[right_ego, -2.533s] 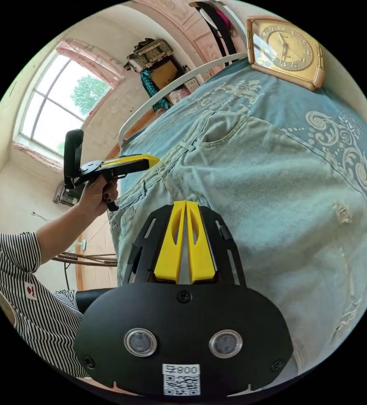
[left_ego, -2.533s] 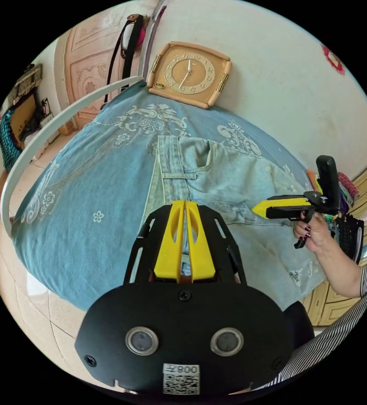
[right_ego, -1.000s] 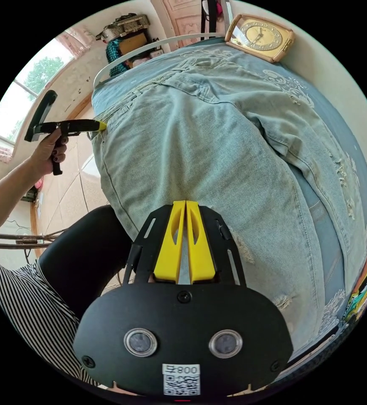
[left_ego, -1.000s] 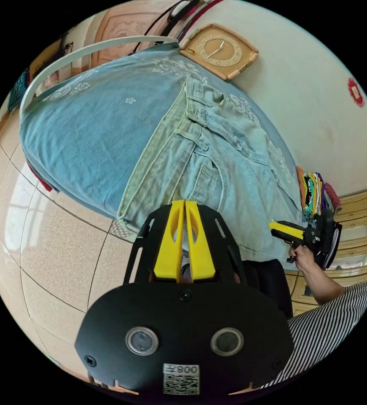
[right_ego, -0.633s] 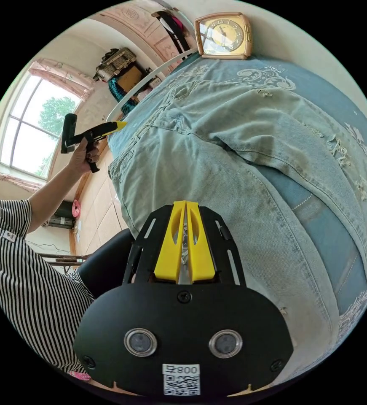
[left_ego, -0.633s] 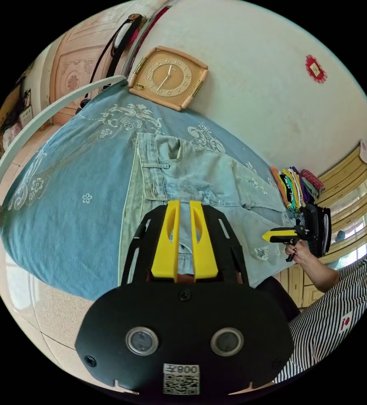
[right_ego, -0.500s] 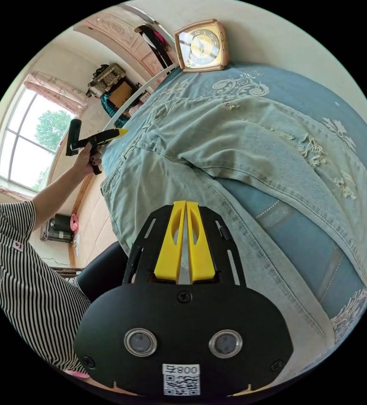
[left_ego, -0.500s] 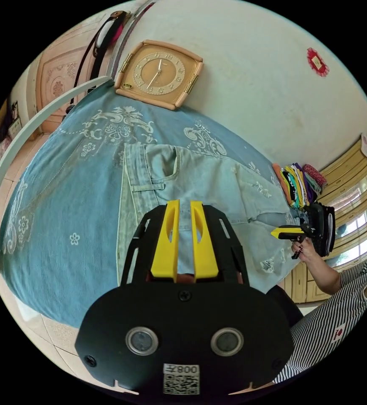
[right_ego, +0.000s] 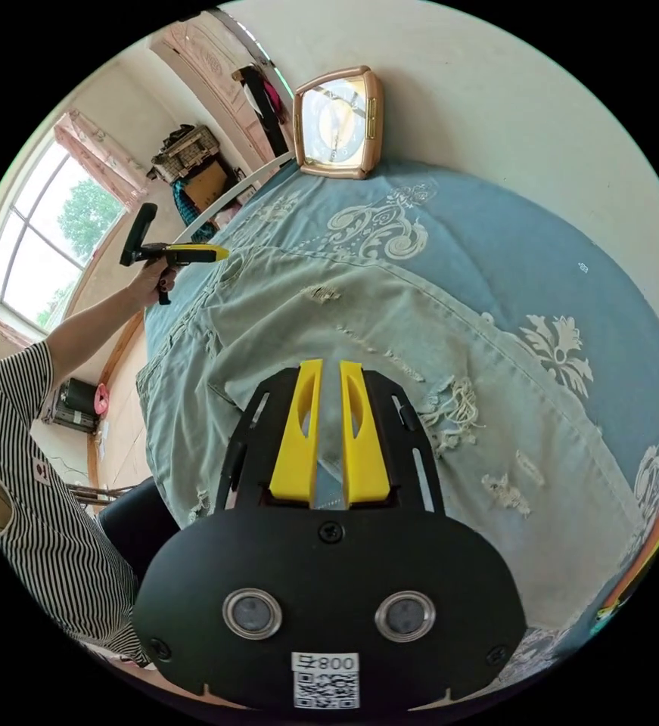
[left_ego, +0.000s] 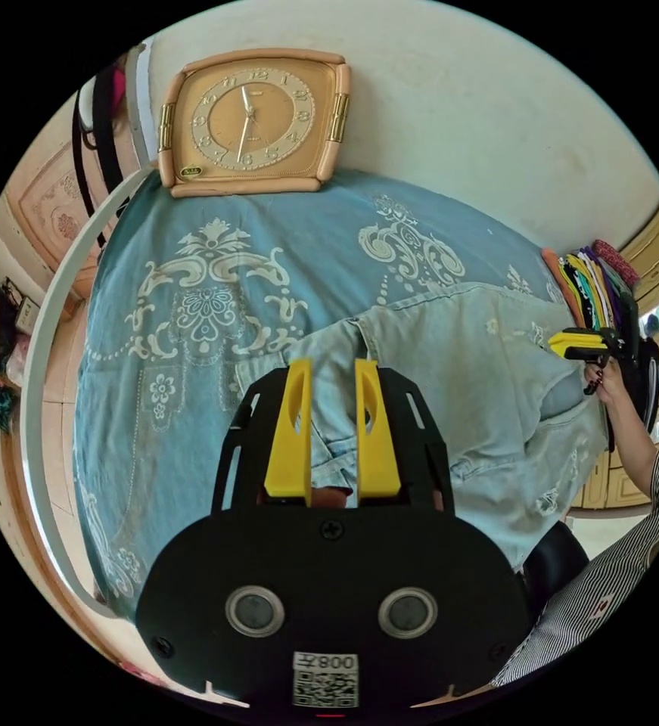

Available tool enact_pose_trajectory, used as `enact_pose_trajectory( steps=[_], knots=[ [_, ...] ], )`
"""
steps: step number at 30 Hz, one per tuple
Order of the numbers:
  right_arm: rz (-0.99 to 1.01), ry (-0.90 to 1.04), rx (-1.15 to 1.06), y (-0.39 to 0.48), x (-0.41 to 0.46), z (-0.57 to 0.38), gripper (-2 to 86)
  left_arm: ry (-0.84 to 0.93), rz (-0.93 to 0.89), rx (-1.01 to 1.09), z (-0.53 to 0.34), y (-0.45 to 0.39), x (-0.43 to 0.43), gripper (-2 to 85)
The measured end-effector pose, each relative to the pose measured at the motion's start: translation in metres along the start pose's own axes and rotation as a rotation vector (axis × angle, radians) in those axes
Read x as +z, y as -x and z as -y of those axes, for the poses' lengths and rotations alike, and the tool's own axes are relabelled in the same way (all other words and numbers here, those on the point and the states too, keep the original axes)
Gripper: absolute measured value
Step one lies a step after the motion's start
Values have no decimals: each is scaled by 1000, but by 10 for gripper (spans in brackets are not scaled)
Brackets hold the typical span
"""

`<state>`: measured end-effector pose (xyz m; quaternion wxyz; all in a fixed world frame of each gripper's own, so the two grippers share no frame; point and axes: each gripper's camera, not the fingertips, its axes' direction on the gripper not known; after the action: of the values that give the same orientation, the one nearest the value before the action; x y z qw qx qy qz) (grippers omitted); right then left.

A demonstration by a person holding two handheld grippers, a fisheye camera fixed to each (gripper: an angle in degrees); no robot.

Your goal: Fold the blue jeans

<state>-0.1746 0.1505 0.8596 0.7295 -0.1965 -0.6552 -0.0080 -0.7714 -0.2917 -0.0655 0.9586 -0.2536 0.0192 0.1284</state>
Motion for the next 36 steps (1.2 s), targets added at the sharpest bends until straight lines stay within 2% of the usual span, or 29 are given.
enact_pose_trajectory(
  steps=[4, 8, 14, 18, 25, 36],
  knots=[
    [-26, 23, -66, -5, 9, 46, 56, 66, 19, 49, 45, -5, -3, 98],
    [-42, 47, -94, -6, 24, 80, 60, 275, 77, 124, 82, -18, 22, 110],
    [-87, 72, -140, -5, 39, 124, 69, 298, 169, 282, 123, -57, 8, 112],
    [-127, 104, -159, -7, 50, 158, 73, 338, 124, 353, 147, -78, 2, 88],
    [-228, 295, -221, -1, 105, 206, 81, 340, 125, 412, 172, -105, -10, 73],
    [-316, 322, -292, 31, 136, 229, 72, 401, 228, 478, 196, -161, -23, 34]
  ],
)
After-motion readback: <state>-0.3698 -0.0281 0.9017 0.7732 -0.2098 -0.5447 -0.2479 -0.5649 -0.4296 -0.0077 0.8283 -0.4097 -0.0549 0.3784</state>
